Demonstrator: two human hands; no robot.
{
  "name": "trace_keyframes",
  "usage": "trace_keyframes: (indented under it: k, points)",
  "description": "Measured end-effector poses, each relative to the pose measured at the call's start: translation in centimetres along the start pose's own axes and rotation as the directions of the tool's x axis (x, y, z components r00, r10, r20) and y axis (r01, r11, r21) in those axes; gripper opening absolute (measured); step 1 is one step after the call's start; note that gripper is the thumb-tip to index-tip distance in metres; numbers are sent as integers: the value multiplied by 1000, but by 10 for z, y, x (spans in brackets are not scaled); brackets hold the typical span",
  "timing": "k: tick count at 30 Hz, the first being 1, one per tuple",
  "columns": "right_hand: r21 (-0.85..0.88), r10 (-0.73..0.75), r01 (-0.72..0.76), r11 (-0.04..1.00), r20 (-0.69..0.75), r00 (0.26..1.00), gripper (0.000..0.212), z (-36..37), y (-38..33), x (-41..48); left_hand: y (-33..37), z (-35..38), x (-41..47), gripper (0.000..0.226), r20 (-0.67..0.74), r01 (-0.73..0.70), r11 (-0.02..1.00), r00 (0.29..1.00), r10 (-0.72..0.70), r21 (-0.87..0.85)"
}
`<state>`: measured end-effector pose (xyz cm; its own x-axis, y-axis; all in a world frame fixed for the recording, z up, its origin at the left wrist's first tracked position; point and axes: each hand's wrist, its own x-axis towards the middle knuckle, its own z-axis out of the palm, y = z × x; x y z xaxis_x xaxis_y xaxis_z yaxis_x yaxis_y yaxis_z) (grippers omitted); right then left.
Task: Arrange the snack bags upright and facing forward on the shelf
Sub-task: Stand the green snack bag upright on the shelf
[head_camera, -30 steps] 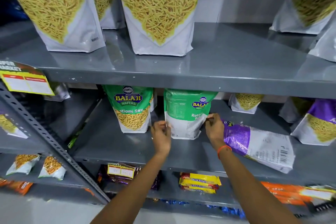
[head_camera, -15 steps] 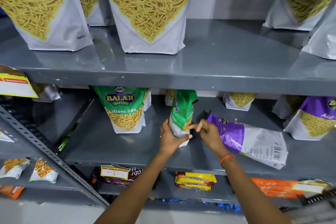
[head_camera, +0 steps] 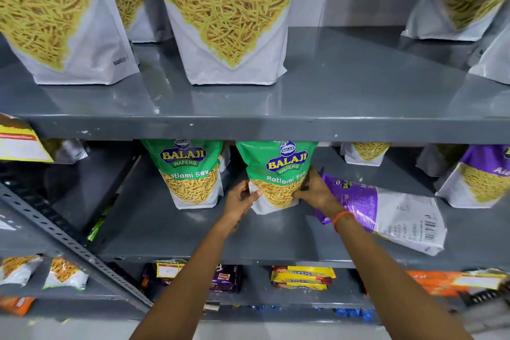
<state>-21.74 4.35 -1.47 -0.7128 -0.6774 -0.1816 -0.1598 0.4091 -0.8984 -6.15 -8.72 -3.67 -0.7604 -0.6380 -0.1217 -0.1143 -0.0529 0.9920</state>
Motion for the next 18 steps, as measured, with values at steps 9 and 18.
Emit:
trace_keyframes:
  k: [9, 18]
  points:
    - [-287, -151, 81, 954, -230, 961, 43, 4, -5, -20, -7, 30, -14, 66, -151, -39, 968, 985, 78, 248]
    - [-805, -83, -59, 590, -133, 988, 55, -97, 53, -39, -9, 192, -89, 97, -353, -92, 936, 910, 218, 340]
